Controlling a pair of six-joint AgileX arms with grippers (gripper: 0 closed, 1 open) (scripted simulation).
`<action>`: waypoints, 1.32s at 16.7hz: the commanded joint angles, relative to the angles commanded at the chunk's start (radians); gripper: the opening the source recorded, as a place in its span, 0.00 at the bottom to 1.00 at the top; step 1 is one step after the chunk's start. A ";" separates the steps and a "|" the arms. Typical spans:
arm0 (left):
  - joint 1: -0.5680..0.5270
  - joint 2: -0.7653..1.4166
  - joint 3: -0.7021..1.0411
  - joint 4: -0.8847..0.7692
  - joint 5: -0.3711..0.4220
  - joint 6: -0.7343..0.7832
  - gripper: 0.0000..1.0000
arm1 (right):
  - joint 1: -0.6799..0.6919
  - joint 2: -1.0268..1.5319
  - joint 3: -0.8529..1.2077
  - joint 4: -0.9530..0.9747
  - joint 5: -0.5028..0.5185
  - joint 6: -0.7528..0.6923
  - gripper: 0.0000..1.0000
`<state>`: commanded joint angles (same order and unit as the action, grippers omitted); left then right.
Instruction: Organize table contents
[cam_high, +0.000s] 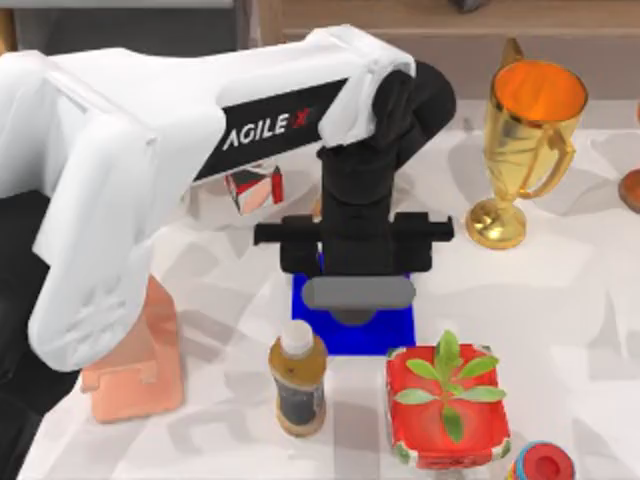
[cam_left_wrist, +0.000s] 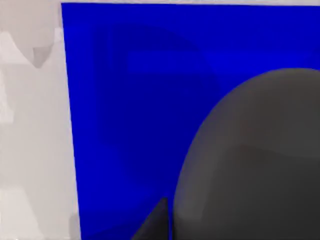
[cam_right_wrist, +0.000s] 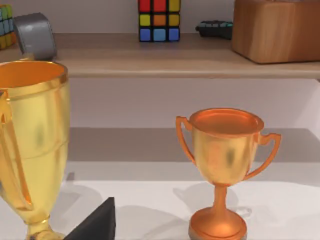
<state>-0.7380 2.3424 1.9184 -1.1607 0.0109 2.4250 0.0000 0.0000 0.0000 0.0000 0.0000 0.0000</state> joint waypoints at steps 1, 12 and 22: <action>0.004 -0.001 -0.004 0.000 0.002 0.001 0.00 | 0.000 0.000 0.000 0.000 0.000 0.000 1.00; 0.000 0.010 -0.024 0.033 0.000 0.000 0.23 | 0.000 0.000 0.000 0.000 0.000 0.000 1.00; 0.000 0.010 -0.024 0.033 0.000 0.000 0.98 | 0.000 0.000 0.000 0.000 0.000 0.000 1.00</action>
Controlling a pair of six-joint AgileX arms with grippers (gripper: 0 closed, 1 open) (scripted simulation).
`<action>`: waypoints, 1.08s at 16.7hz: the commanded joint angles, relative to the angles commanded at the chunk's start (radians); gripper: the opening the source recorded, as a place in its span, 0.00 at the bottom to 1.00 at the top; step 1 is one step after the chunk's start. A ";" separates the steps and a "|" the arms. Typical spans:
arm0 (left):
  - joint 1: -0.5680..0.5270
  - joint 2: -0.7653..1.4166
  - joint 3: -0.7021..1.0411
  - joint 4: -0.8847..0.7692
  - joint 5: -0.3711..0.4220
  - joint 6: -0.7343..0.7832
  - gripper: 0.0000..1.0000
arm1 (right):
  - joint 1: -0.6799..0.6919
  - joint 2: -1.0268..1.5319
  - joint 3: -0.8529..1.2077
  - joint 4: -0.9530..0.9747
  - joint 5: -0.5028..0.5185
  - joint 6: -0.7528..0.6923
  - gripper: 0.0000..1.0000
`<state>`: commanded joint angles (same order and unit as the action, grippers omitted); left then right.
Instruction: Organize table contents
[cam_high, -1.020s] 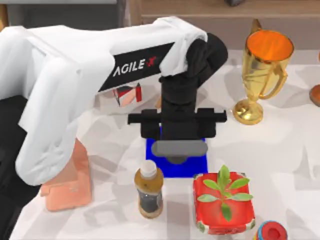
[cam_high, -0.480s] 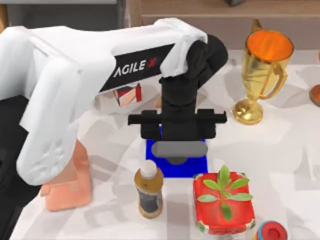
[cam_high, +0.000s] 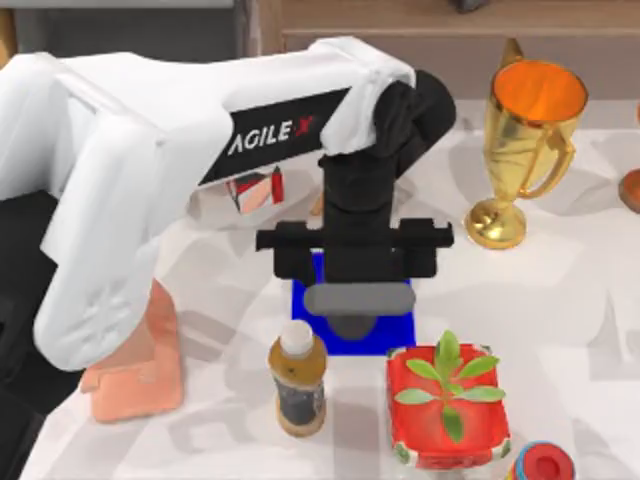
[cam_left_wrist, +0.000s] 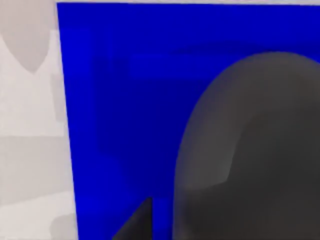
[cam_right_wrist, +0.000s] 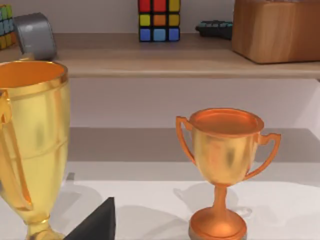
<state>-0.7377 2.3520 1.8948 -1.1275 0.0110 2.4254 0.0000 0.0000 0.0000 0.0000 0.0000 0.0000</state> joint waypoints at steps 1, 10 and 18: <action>0.000 0.000 0.000 0.000 0.000 0.000 1.00 | 0.000 0.000 0.000 0.000 0.000 0.000 1.00; 0.001 0.000 0.000 0.000 0.000 0.000 1.00 | 0.000 0.000 0.000 0.000 0.000 0.000 1.00; 0.180 -0.253 0.037 0.033 0.029 -0.300 1.00 | 0.000 0.000 0.000 0.000 0.000 0.000 1.00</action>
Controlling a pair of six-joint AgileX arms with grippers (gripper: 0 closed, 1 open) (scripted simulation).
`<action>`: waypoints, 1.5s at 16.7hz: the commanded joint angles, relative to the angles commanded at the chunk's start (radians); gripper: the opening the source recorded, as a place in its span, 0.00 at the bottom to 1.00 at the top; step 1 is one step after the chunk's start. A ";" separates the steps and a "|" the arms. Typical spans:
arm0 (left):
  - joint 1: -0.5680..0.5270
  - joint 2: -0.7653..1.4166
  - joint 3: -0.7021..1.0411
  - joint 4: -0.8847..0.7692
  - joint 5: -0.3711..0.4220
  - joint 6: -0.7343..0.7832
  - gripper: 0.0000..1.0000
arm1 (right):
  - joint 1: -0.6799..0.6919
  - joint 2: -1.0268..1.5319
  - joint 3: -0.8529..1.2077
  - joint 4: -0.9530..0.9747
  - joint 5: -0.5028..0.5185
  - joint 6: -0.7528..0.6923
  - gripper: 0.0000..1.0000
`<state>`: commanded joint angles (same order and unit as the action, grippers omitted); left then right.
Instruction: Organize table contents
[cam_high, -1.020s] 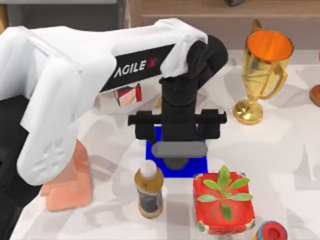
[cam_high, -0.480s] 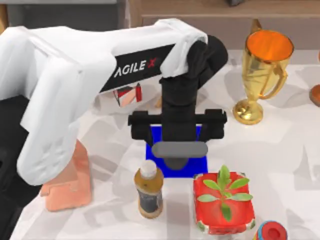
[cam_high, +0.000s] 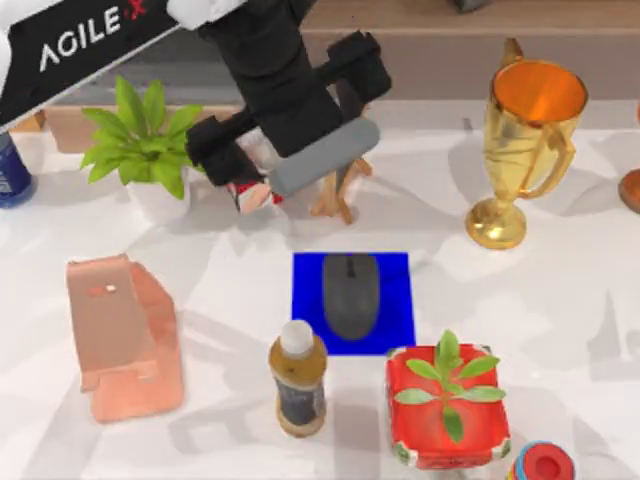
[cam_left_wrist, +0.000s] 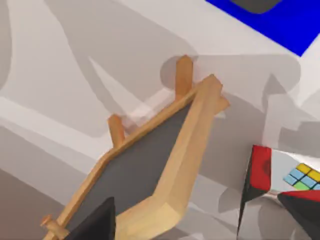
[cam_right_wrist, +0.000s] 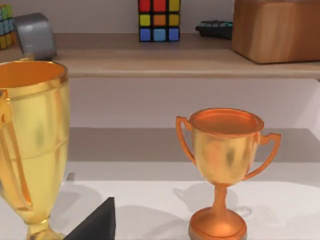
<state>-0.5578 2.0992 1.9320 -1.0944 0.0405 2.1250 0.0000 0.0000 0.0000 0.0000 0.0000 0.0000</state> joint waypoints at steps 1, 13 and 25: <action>0.050 -0.035 -0.004 0.005 0.002 -0.065 1.00 | 0.000 0.000 0.000 0.000 0.000 0.000 1.00; 0.801 -0.147 -0.237 0.026 -0.033 -0.893 1.00 | 0.000 0.000 0.000 0.000 0.000 0.000 1.00; 0.985 -0.050 -0.374 0.020 -0.039 -1.105 1.00 | 0.000 0.000 0.000 0.000 0.000 0.000 1.00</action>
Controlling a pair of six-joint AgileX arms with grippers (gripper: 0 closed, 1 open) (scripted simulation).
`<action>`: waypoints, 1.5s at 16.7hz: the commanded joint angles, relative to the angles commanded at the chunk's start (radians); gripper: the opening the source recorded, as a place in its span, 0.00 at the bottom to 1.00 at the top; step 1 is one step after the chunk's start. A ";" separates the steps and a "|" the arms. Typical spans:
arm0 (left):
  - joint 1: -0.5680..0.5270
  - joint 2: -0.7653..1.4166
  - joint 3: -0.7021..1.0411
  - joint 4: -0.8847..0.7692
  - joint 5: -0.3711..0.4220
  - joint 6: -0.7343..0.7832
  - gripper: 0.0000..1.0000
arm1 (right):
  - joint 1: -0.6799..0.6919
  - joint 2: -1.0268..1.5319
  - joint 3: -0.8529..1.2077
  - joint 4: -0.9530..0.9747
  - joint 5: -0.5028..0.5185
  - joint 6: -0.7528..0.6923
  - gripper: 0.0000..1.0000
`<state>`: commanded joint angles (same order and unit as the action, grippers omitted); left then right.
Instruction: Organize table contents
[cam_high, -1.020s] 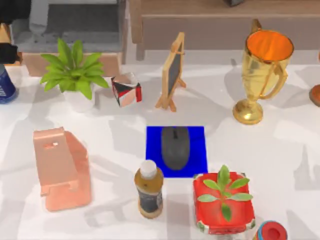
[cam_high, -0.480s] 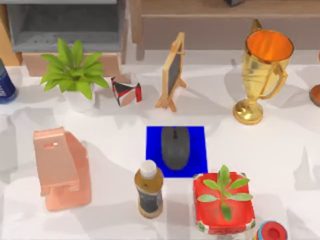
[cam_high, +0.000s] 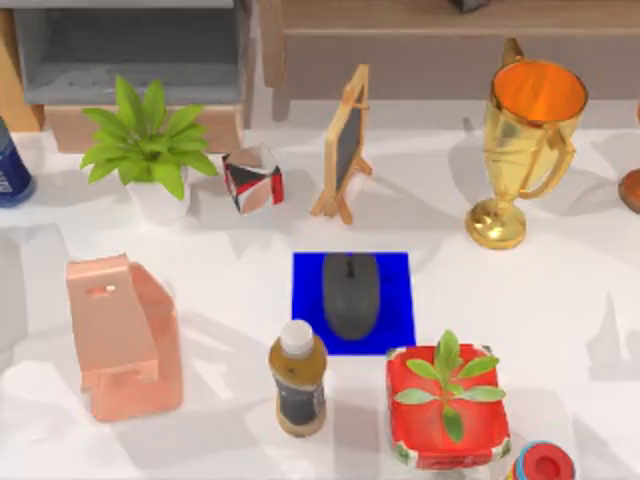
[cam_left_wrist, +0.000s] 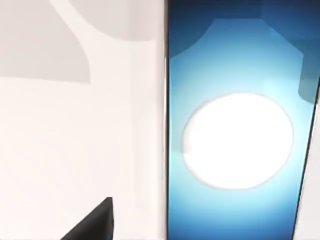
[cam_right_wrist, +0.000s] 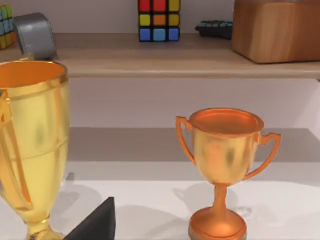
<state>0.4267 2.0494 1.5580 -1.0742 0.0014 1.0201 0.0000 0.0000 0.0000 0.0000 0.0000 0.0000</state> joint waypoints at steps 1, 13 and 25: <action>0.001 0.007 -0.011 0.014 0.000 -0.001 1.00 | 0.000 0.000 0.000 0.000 0.000 0.000 1.00; 0.005 0.099 -0.143 0.238 0.000 0.002 0.92 | 0.000 0.000 0.000 0.000 0.000 0.000 1.00; 0.005 0.099 -0.143 0.238 0.000 0.002 0.02 | 0.000 0.000 0.000 0.000 0.000 0.000 1.00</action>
<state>0.4316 2.1485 1.4150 -0.8358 0.0018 1.0220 0.0000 0.0000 0.0000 0.0000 0.0000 0.0000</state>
